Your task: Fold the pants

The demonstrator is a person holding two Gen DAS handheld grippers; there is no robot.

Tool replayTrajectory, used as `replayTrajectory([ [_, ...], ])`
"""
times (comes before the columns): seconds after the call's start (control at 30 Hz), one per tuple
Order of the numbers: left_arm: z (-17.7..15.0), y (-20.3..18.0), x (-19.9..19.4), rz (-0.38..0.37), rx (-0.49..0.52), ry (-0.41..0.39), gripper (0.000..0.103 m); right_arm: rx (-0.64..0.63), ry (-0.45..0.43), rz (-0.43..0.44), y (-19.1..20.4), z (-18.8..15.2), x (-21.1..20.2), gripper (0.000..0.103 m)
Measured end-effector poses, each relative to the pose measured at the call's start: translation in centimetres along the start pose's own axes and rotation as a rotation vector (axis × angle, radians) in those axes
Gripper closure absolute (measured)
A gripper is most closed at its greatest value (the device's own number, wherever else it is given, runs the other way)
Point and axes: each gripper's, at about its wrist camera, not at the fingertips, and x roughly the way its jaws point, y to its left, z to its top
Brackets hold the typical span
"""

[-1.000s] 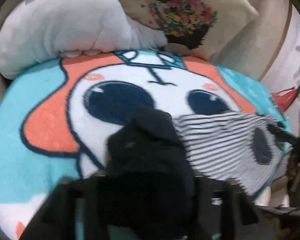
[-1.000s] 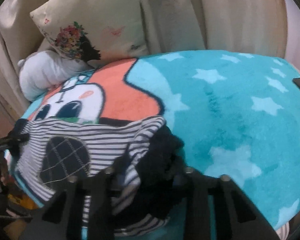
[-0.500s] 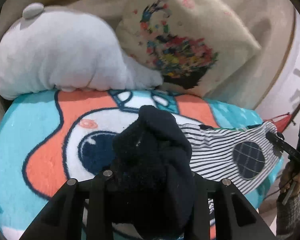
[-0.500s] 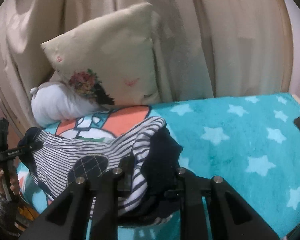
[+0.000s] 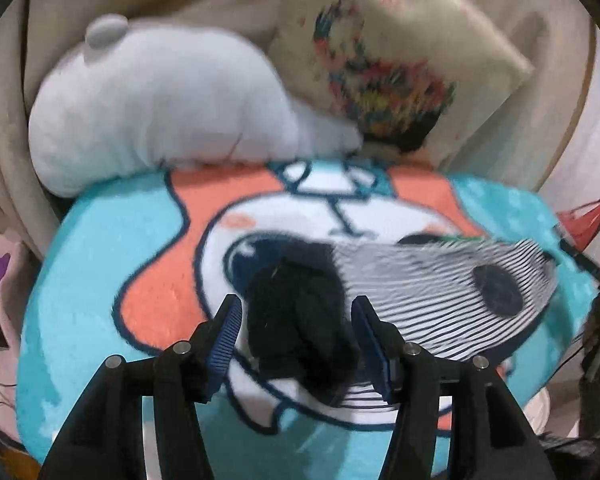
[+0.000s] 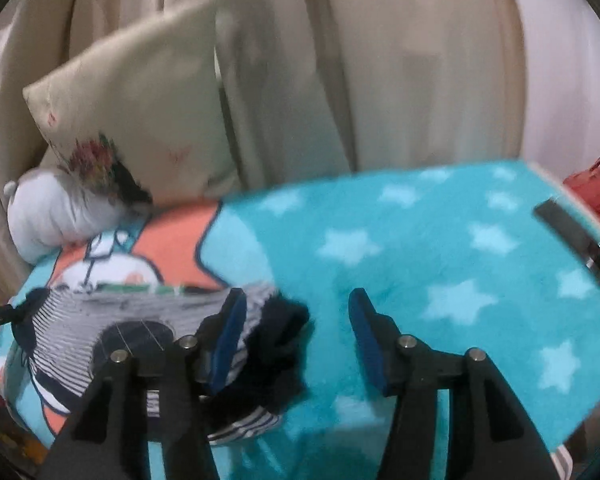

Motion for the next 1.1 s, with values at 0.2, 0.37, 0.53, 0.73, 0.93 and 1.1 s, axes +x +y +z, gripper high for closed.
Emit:
replayTrajectory([
  [0.2,1.1,-4.9,3.2,-0.123,0.020,0.022,0.030,-0.100,0.109,0.269,7.1,-0.3,2.5,0.077],
  [0.37,-2.9,-6.6,7.8,-0.024,0.092,0.150,0.031,-0.117,0.255,0.284,9.4,-3.4,5.9,0.079],
  [0.53,-4.1,-8.3,4.6,0.010,0.261,0.137,0.031,0.037,0.227,0.273,4.0,-5.0,3.5,0.085],
  [0.73,1.2,-11.4,0.6,-0.295,0.206,0.120,0.026,0.176,0.096,0.189,-0.7,-5.3,-1.3,0.058],
  [0.93,6.5,-20.6,5.7,-0.447,0.260,0.207,0.018,0.192,0.136,0.173,-1.3,-5.7,0.0,0.054],
  [1.1,7.9,-28.9,13.6,-0.505,0.298,0.346,0.018,0.188,0.132,0.176,-0.1,-5.3,1.0,0.052],
])
